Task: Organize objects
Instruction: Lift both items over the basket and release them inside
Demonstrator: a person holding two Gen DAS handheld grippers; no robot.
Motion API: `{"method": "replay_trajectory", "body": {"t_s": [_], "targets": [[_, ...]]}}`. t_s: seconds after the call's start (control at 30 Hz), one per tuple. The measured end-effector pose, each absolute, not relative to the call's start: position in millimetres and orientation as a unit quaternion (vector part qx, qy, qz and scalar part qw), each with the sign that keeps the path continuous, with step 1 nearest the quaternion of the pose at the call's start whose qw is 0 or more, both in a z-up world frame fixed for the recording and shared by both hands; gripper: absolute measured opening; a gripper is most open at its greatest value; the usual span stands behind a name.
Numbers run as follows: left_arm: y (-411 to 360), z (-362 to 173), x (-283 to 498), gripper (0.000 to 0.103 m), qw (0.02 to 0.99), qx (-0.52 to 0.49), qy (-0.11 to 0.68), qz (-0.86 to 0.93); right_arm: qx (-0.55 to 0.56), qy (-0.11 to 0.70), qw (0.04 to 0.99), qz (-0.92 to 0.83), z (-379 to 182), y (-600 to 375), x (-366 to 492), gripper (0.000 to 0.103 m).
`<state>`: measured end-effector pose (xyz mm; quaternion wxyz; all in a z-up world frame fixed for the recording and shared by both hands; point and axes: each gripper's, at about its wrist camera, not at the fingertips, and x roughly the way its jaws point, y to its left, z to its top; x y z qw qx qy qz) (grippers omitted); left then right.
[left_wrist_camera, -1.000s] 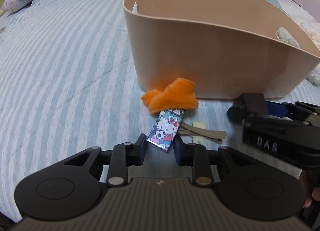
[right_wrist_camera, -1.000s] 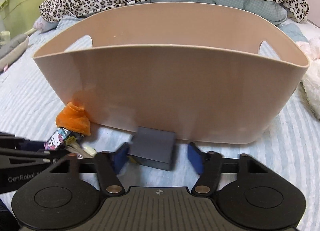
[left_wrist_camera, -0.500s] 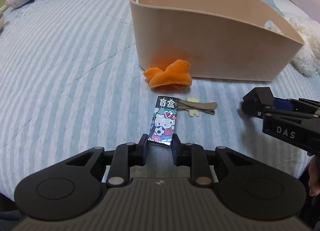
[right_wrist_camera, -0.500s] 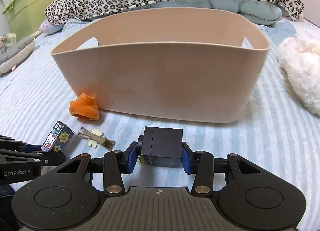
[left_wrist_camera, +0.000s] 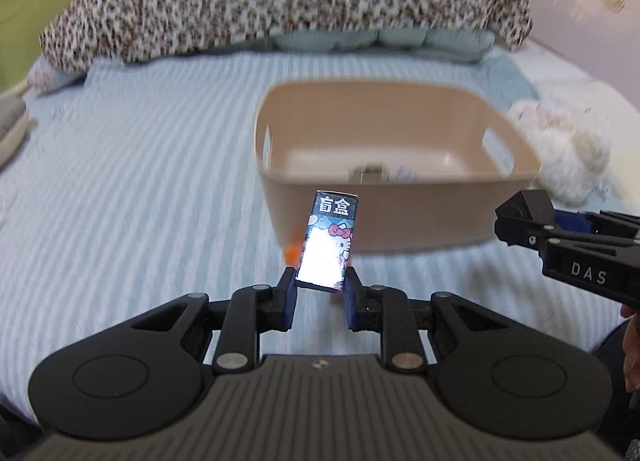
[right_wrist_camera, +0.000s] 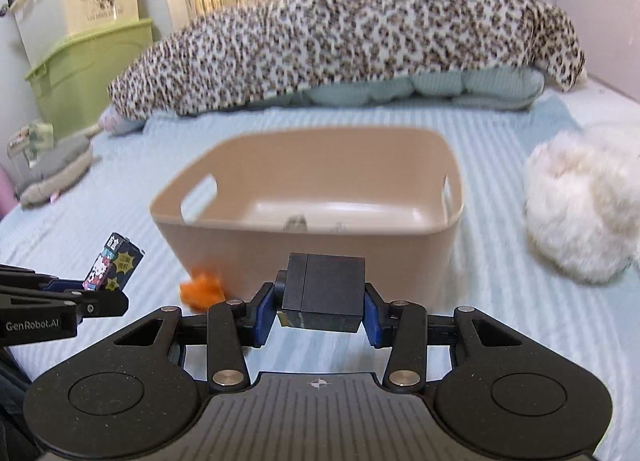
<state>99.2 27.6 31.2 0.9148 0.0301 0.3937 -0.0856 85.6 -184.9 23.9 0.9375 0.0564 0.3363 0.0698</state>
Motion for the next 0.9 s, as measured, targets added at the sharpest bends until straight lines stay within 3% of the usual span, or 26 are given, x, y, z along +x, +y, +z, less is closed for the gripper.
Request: {"method": "replay_trajectory", "body": {"t_s": [0.43, 0.9], "targets": [[-3, 71, 151, 0.025, 0.938, 0.071, 0.326, -0.096, 0.035, 0.271, 0.96, 0.054, 74, -195, 126, 0.042], [-29, 14, 241, 0.025, 0.923, 0.092, 0.368, -0.06, 0.019, 0.296, 0.954, 0.042, 43, -189, 200, 0.042]]}}
